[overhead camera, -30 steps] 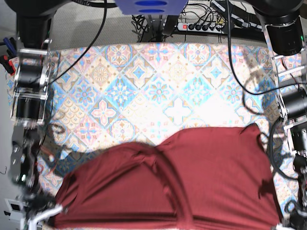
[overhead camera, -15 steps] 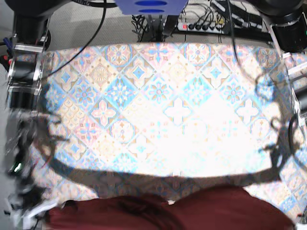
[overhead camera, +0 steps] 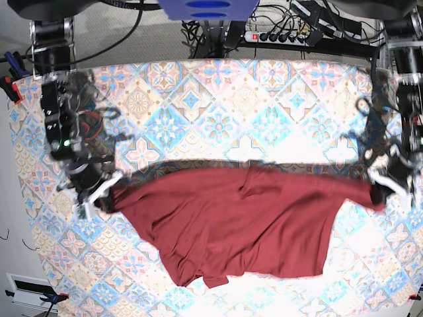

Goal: Layout the t-shirt on the table in an organized manner, then fold the t-shirt properly
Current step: 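Lift the shirt with both grippers, shake it, and lay it flat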

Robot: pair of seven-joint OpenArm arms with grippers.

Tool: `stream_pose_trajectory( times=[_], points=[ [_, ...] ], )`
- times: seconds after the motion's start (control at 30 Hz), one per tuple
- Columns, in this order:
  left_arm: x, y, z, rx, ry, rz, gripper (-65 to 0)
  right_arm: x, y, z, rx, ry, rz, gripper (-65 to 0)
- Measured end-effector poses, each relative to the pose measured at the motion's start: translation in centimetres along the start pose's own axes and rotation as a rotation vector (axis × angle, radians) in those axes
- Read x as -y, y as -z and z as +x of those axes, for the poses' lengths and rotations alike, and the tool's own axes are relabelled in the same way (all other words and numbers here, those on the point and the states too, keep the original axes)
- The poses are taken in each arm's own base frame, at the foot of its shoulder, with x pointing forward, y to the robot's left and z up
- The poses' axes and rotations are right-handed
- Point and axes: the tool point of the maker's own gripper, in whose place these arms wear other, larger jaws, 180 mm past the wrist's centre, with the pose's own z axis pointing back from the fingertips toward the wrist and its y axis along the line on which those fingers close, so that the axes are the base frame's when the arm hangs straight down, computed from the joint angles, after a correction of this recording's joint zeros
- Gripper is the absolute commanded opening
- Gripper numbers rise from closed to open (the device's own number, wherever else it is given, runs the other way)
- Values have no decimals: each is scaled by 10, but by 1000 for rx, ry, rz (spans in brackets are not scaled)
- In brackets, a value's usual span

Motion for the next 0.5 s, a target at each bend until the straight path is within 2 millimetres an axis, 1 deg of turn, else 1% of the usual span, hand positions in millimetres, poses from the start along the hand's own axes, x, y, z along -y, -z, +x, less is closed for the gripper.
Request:
stream_pose_trajectory(
  times=[0.07,0.1,0.17,0.2,0.23,0.33,0.4,0.43,0.5],
  points=[
    [-5,-7,-24,-47,-10,15,-650,-1,-4,-14,-27,-3,1,-645],
    [-13,-10,-36,-75,-7,37,-650,0,-6,-25,-53,2,-3,-644],
    [-37,-16,-58,-143,29,126,-650,1,-10,-51,-143,11,-10,-643],
    [-47,-18,-64,-163,37,157,-650,0,-12,-60,-184,10,-6,-643],
    [-52,-17,-70,-176,33,169,-650,-1,-13,-66,-209,13,-5,-643],
    [-61,-13,-89,-202,-22,188,-650,-3,-17,-79,-258,13,1,-643],
    [-66,-16,-108,-252,-38,201,-650,-4,-22,-95,-309,16,2,-636],
    [-67,-18,-112,-263,-39,205,-650,-5,-25,-102,-324,17,3,-626],
    [-67,-18,-113,-265,-41,209,-650,-7,-30,-115,-357,21,7,-589]
  ],
)
